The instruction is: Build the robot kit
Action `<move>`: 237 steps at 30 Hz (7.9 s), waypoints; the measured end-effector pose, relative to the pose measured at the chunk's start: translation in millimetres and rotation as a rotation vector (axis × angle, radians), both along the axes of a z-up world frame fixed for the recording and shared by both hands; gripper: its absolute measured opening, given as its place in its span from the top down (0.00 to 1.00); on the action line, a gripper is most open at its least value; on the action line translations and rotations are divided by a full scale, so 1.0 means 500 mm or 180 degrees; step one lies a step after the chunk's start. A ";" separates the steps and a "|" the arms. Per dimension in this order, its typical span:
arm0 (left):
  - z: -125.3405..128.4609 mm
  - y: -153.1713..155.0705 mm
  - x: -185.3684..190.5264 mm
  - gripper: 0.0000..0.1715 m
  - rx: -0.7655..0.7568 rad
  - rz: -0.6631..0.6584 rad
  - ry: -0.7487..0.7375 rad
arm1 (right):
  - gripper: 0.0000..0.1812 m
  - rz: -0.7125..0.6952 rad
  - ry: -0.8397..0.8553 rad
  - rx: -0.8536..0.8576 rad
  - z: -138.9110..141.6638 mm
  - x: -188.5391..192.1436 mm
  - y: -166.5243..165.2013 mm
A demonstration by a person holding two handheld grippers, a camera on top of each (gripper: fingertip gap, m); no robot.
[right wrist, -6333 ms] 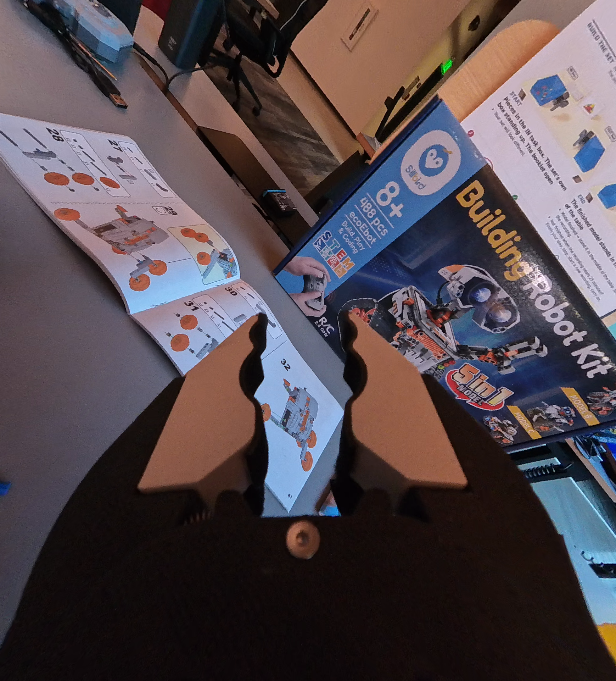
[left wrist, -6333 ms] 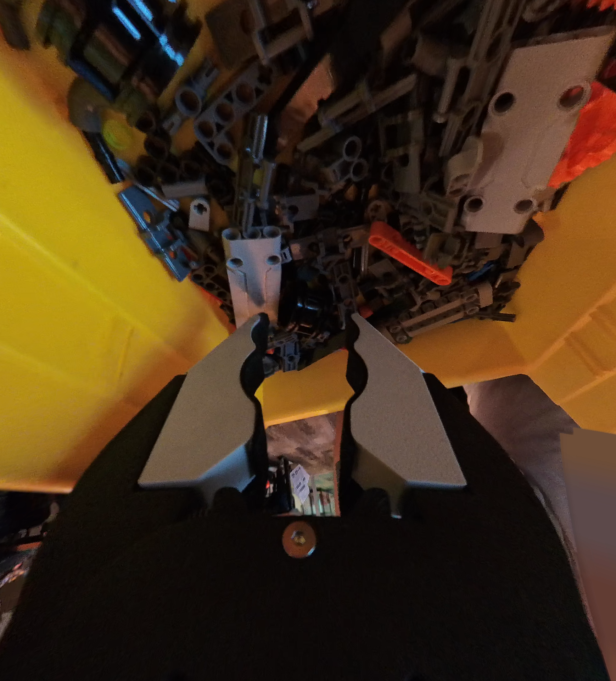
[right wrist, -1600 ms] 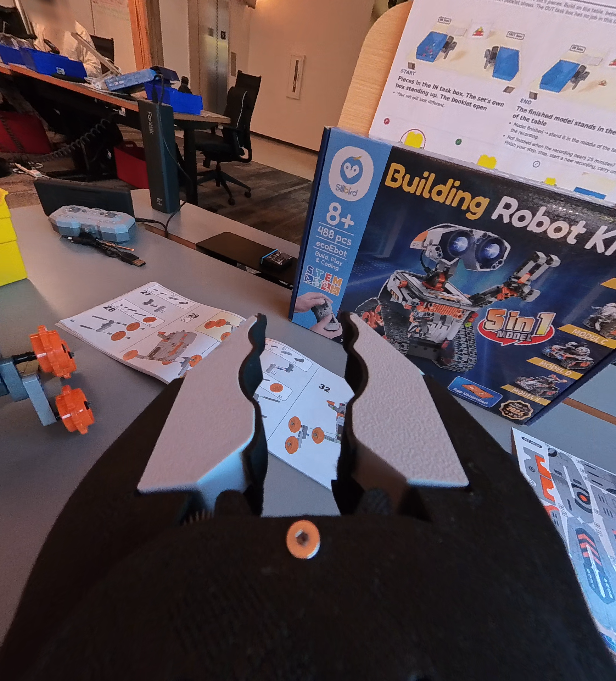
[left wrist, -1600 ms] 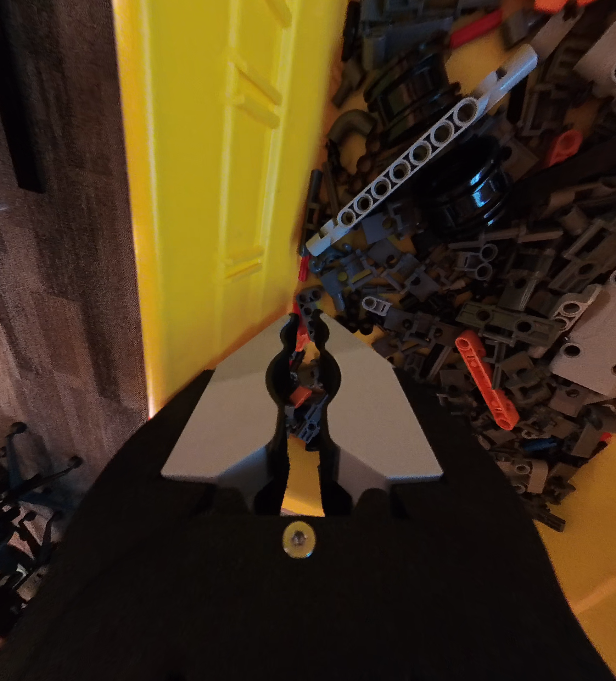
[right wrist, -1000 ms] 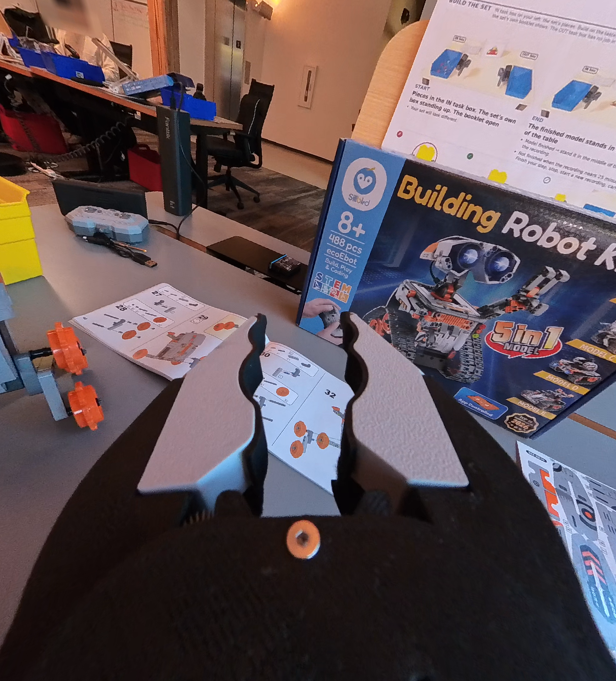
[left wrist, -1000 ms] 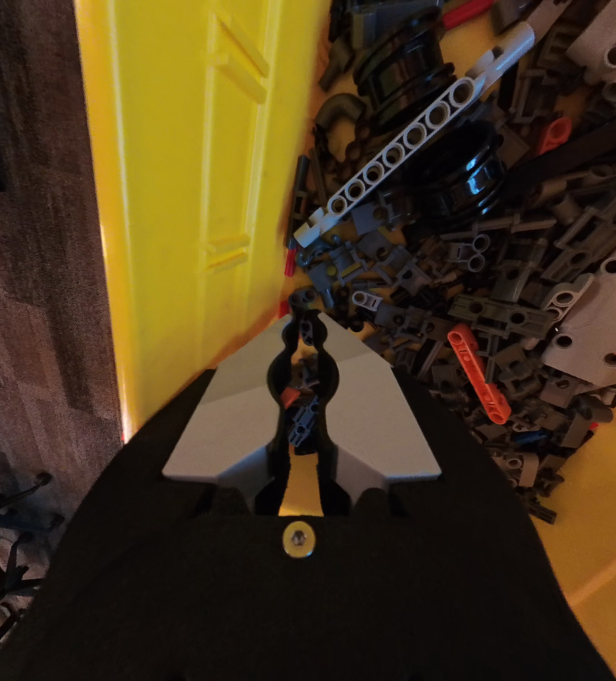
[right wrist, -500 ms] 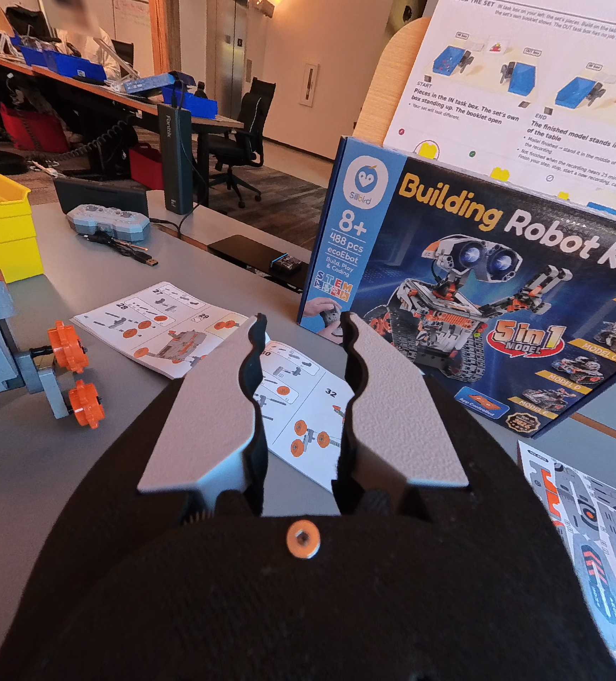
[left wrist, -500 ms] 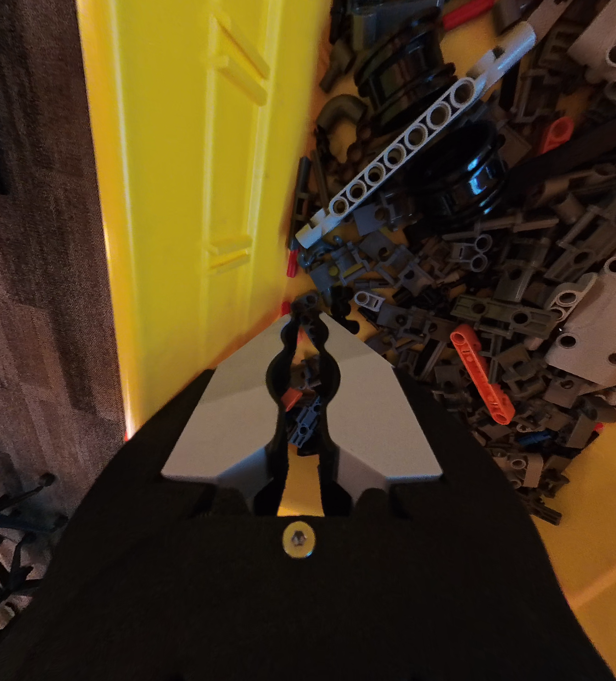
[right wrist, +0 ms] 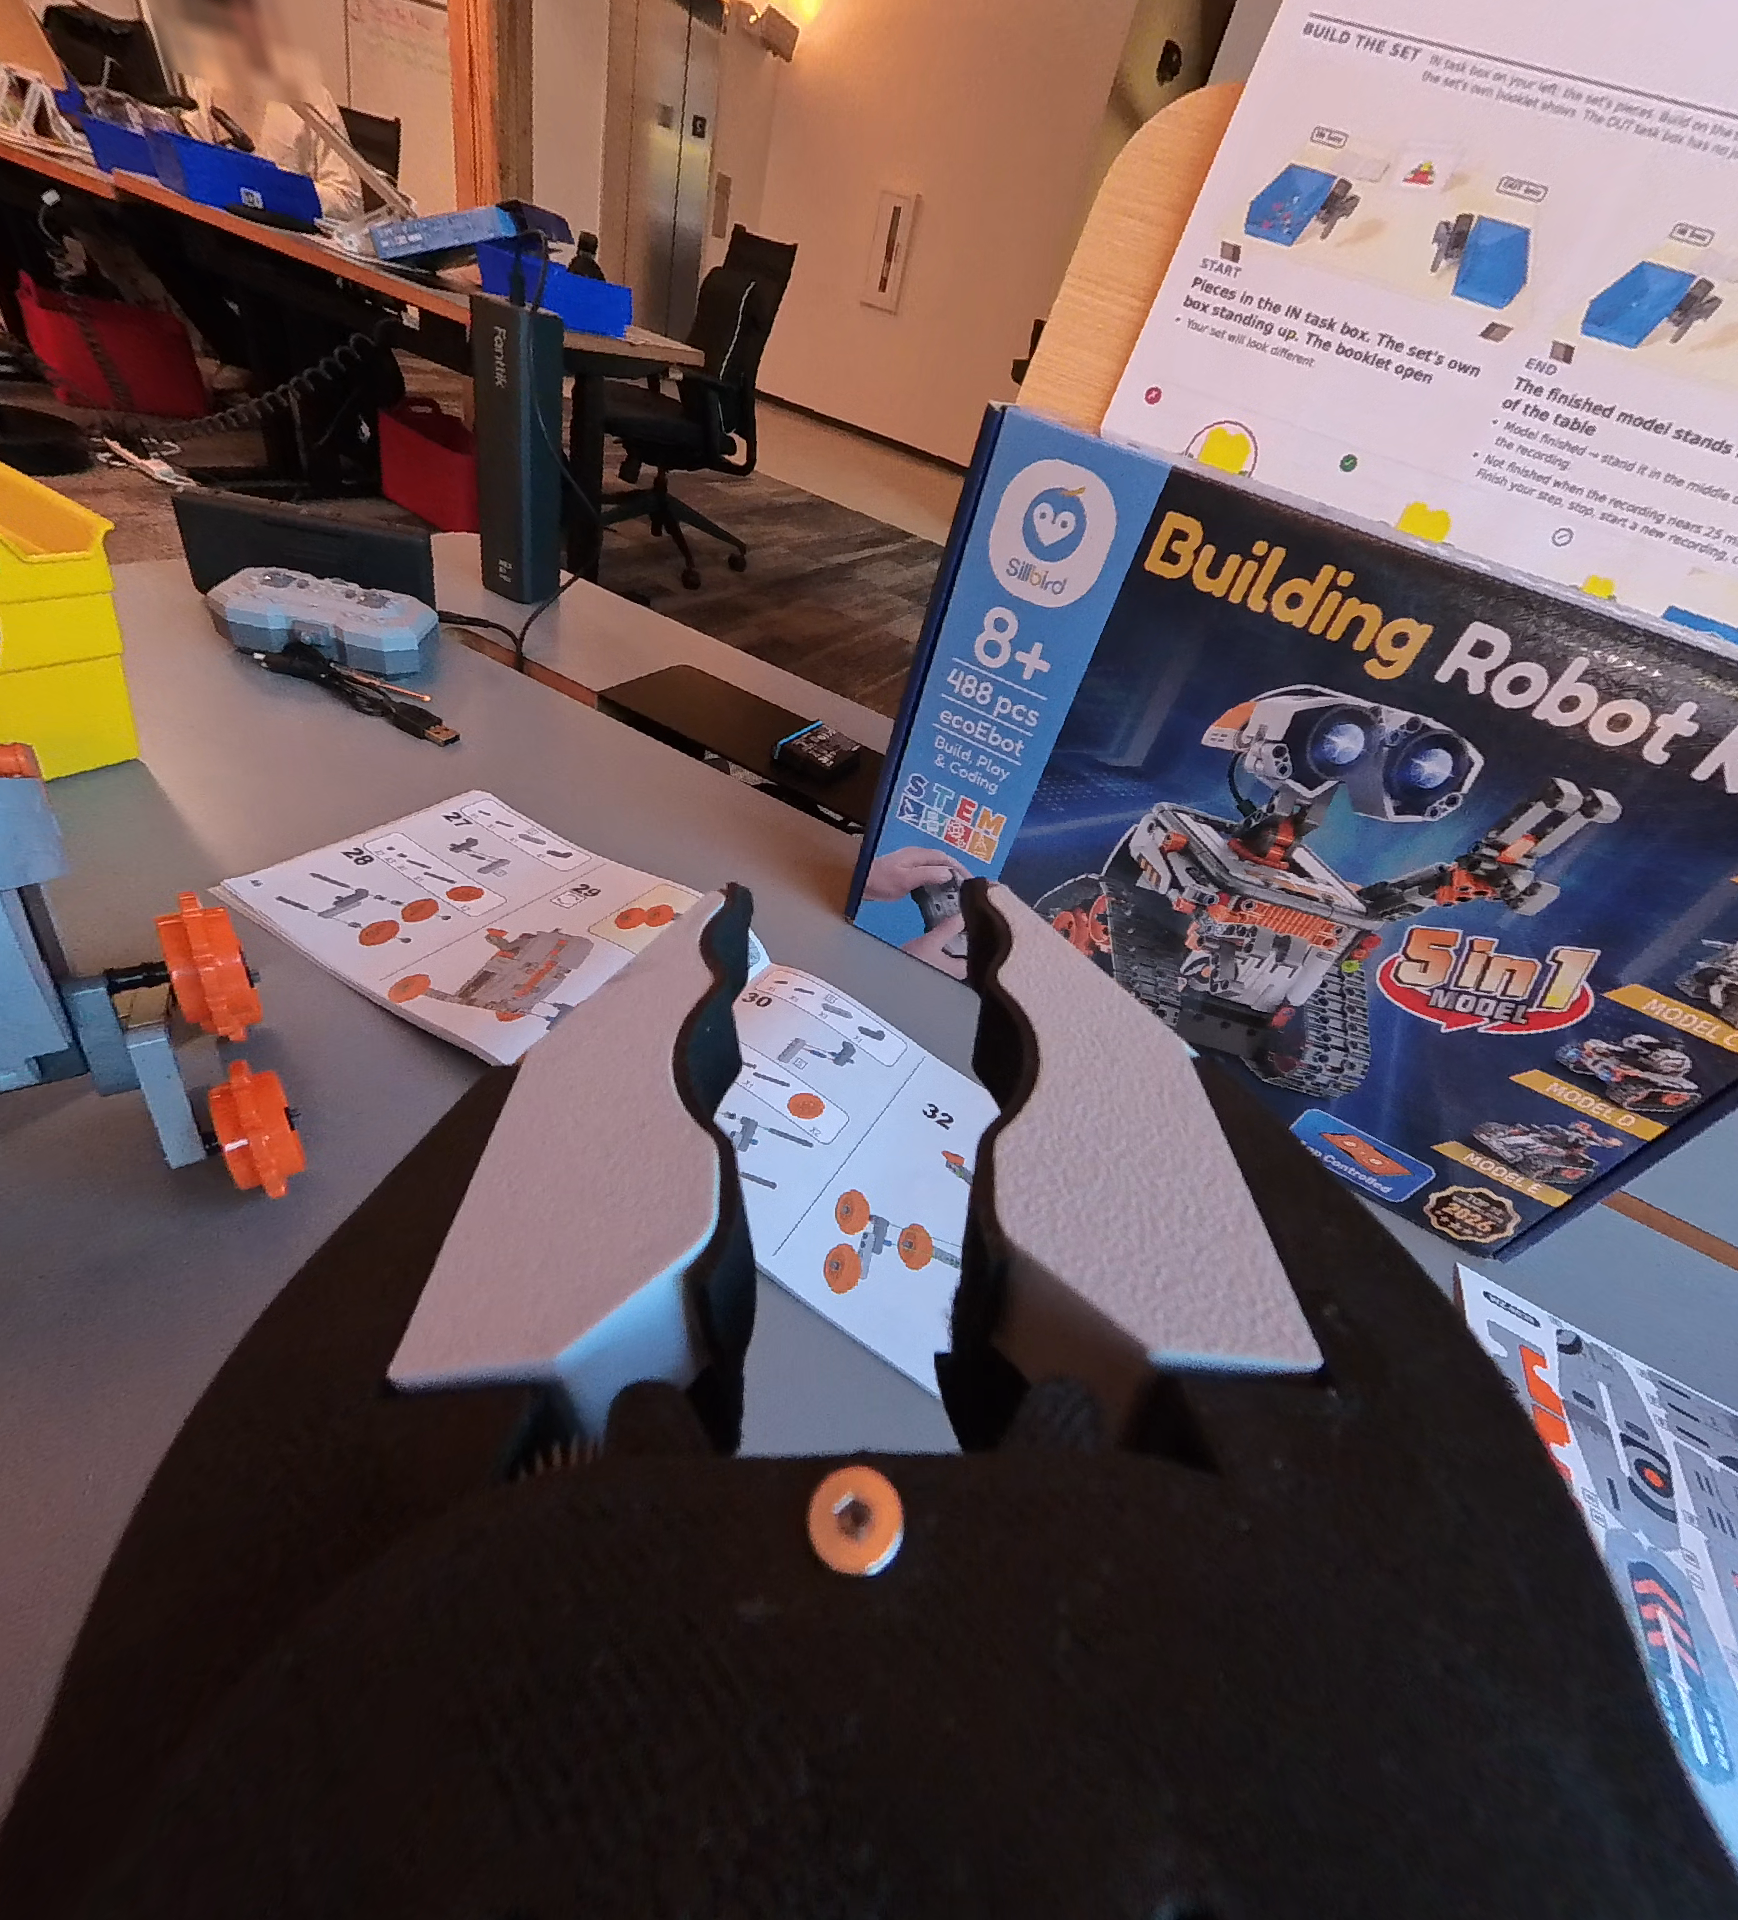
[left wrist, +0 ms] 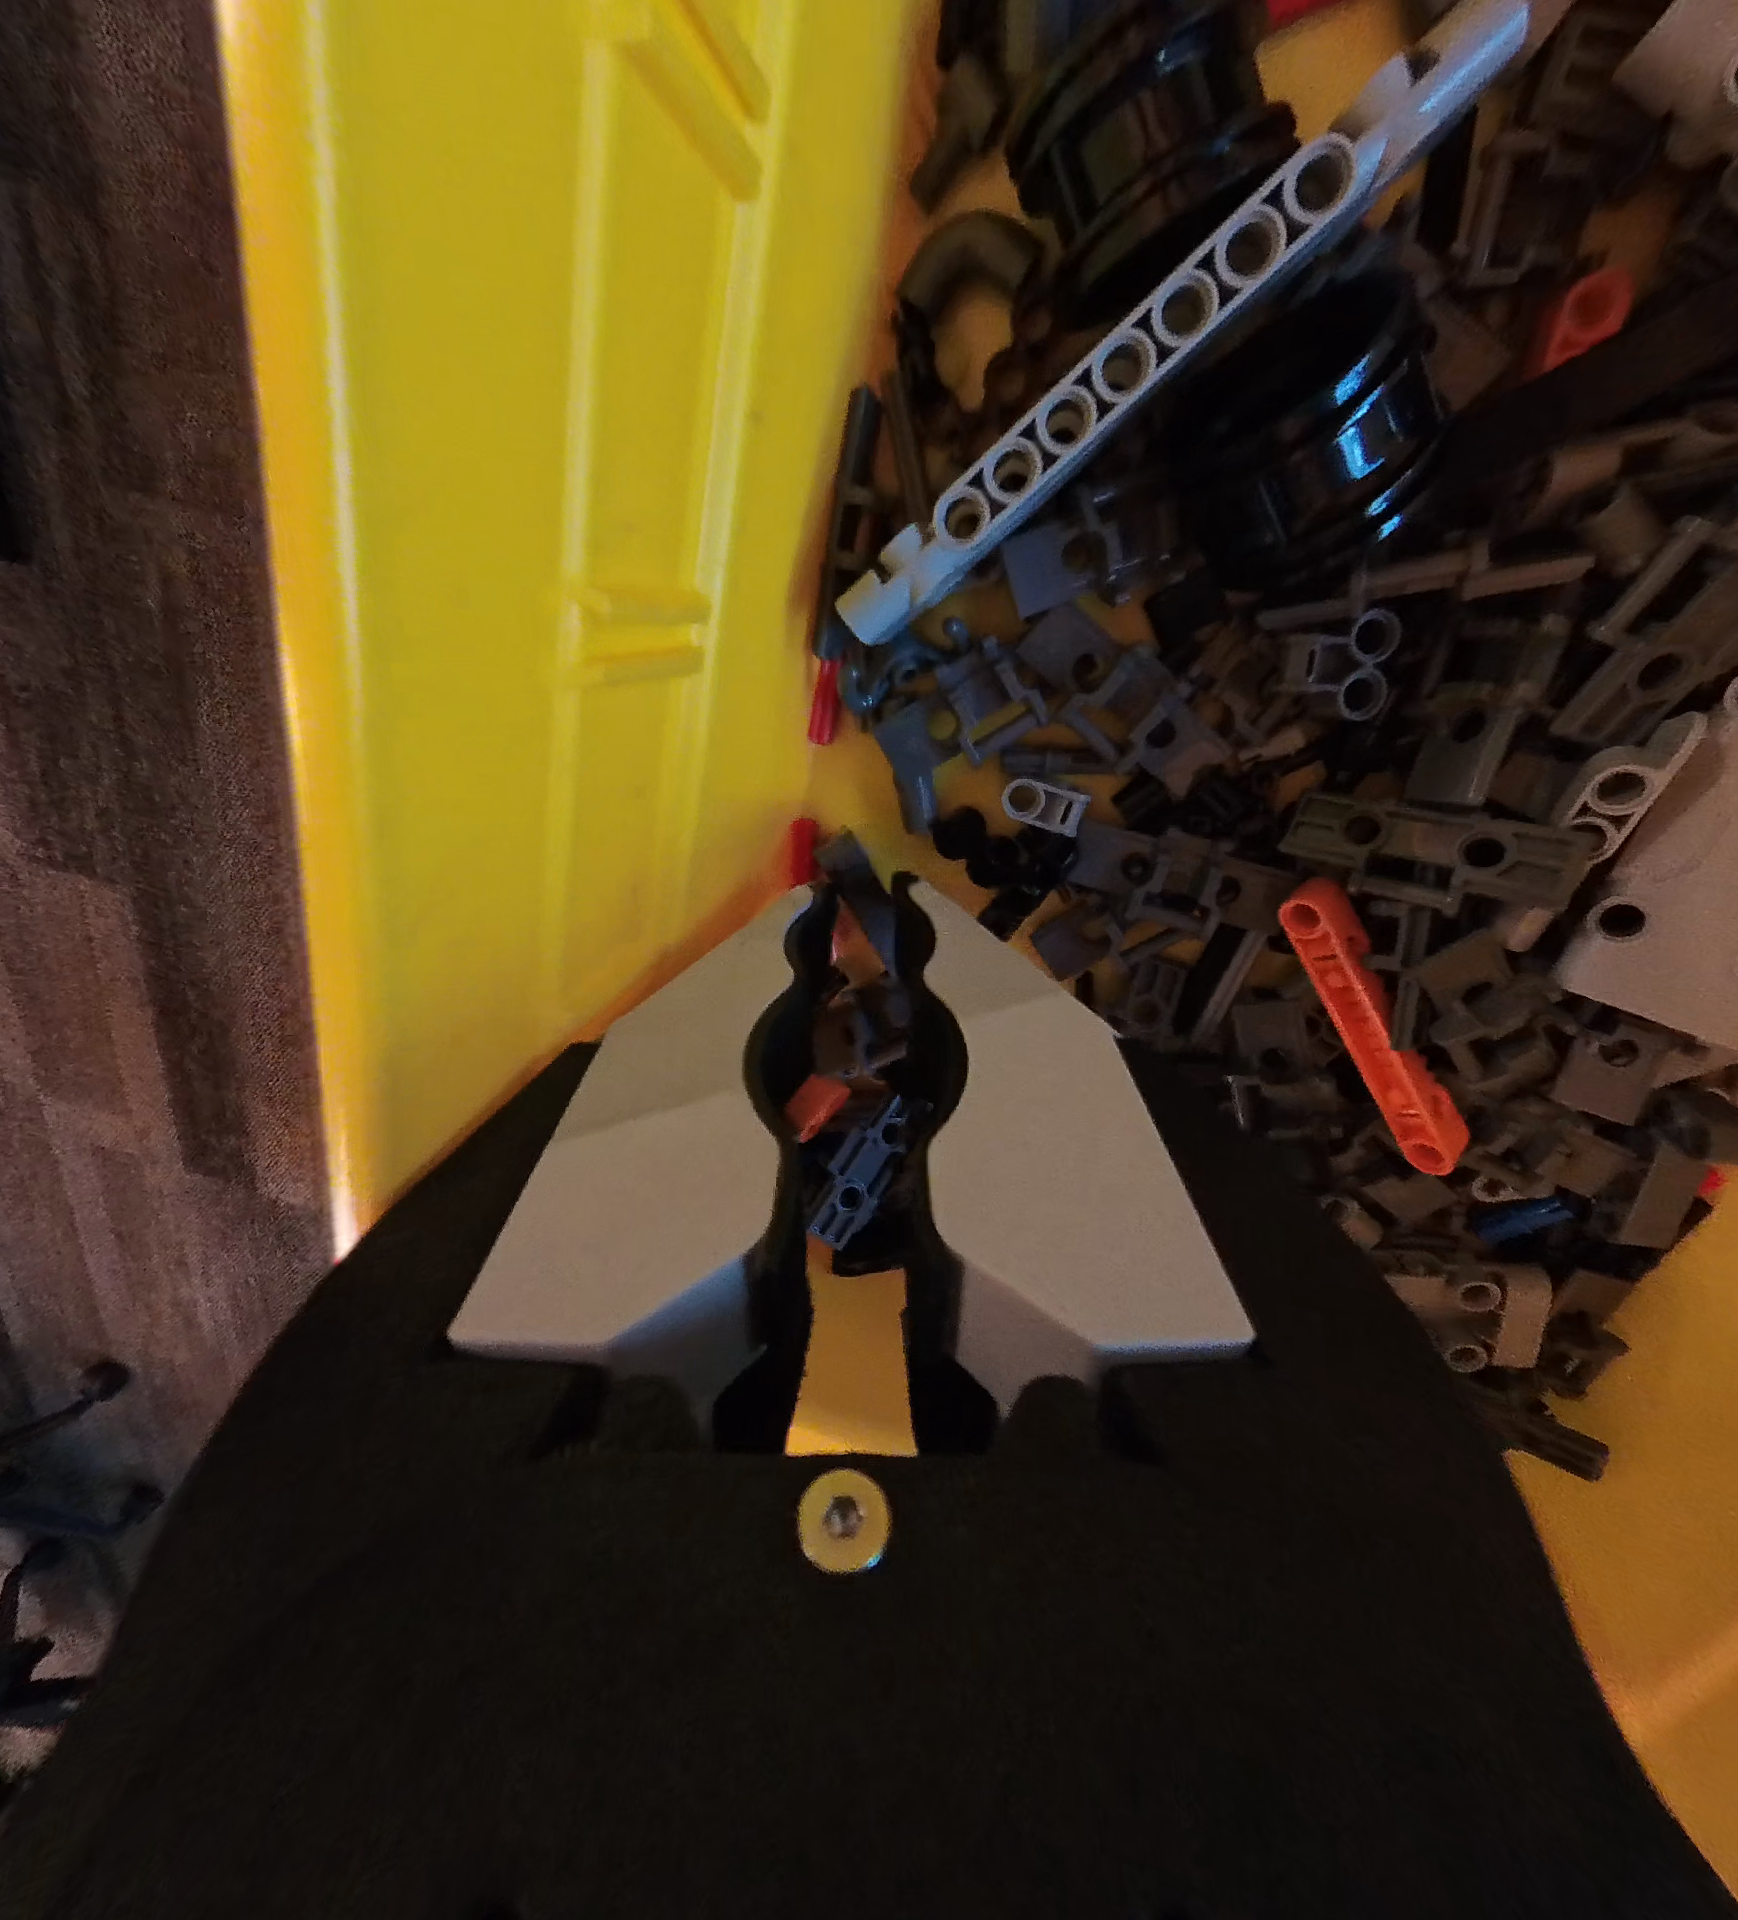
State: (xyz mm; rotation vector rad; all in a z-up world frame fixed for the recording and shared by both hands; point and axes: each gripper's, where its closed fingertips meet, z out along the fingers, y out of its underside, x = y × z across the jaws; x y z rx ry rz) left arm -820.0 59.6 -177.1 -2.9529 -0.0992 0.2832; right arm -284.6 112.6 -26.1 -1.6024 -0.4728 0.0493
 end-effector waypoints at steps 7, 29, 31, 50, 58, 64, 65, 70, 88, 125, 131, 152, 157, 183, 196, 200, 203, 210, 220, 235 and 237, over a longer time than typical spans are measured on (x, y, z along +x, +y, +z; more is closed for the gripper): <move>-0.004 -0.011 0.002 0.93 -0.0079 0.0049 -0.0095 | 0.77 -0.0003 -0.0018 0.0015 0.002 0.000 -0.001; 0.040 -0.008 0.019 0.96 0.0148 -0.0075 -0.0017 | 0.77 0.0002 0.0015 0.0086 0.016 0.004 -0.006; 0.082 -0.009 0.043 0.96 0.0390 -0.0178 -0.0057 | 0.77 -0.0013 0.0044 0.0116 0.021 0.008 -0.007; 0.149 -0.097 0.896 0.96 0.0816 -0.3455 -0.0872 | 0.77 -0.0443 0.0993 0.0558 0.098 0.144 -0.024; 0.003 -0.044 0.925 0.96 0.0340 -0.3242 -0.0642 | 0.77 -0.0331 0.1105 0.0616 0.117 0.140 -0.038; -0.020 -0.040 0.926 0.96 0.0226 -0.3286 -0.0502 | 0.77 -0.0268 0.1182 0.0623 0.125 0.139 -0.045; -0.020 -0.039 0.927 0.96 0.0231 -0.3300 -0.0484 | 0.77 -0.0266 0.1200 0.0628 0.127 0.140 -0.046; 0.000 -0.047 0.940 0.77 0.0338 -0.3277 -0.0600 | 0.77 -0.0289 0.1269 0.0658 0.133 0.153 -0.051; 0.490 -0.088 0.611 0.73 0.3896 -0.2184 -0.0861 | 0.77 -0.0161 0.1357 0.0623 0.132 0.133 -0.052; 0.062 -0.042 0.057 0.89 -0.0091 -0.2212 0.0112 | 0.78 0.0027 0.0891 0.0399 0.076 0.072 -0.019; 0.029 -0.038 0.041 0.85 -0.0453 -0.2639 0.0271 | 0.78 0.0007 0.0864 0.0412 0.078 0.076 -0.021; 0.084 -0.006 0.099 0.86 0.0115 -0.2802 -0.0018 | 0.78 -0.0584 -0.0882 -0.0052 -0.075 0.341 -0.080; 0.074 0.001 0.083 0.85 0.0025 -0.2745 -0.0156 | 0.78 -0.0457 -0.1692 -0.0099 -0.119 0.313 -0.071; -0.010 -0.051 0.054 0.96 -0.0690 -0.3487 0.0163 | 0.83 -0.0312 -0.0065 -0.0059 -0.055 0.318 -0.094; -0.014 -0.052 0.056 0.99 -0.0810 -0.3428 0.0344 | 0.83 -0.0090 0.0046 0.0075 -0.033 0.296 -0.129; -0.014 -0.050 0.056 0.98 -0.0849 -0.3293 0.0209 | 0.83 -0.0021 -0.0032 0.0102 -0.031 0.284 -0.138; -0.014 -0.050 0.056 0.98 -0.0848 -0.3212 0.0099 | 0.83 -0.0022 -0.0102 0.0080 -0.038 0.286 -0.142; -0.002 -0.043 0.063 0.89 -0.0738 -0.2960 -0.0245 | 0.83 0.0052 0.0240 0.0014 -0.033 0.294 -0.144; 0.004 -0.025 0.071 0.92 -0.0640 -0.2971 -0.0268 | 0.83 0.0048 0.0231 0.0045 -0.029 0.296 -0.146; -0.014 -0.027 0.054 0.93 -0.0696 -0.2894 -0.0146 | 0.83 -0.0014 0.0170 -0.0131 -0.061 0.303 -0.131; -0.014 -0.033 0.058 0.98 -0.0688 -0.2918 -0.0136 | 0.83 -0.0029 0.0194 -0.0141 -0.061 0.307 -0.129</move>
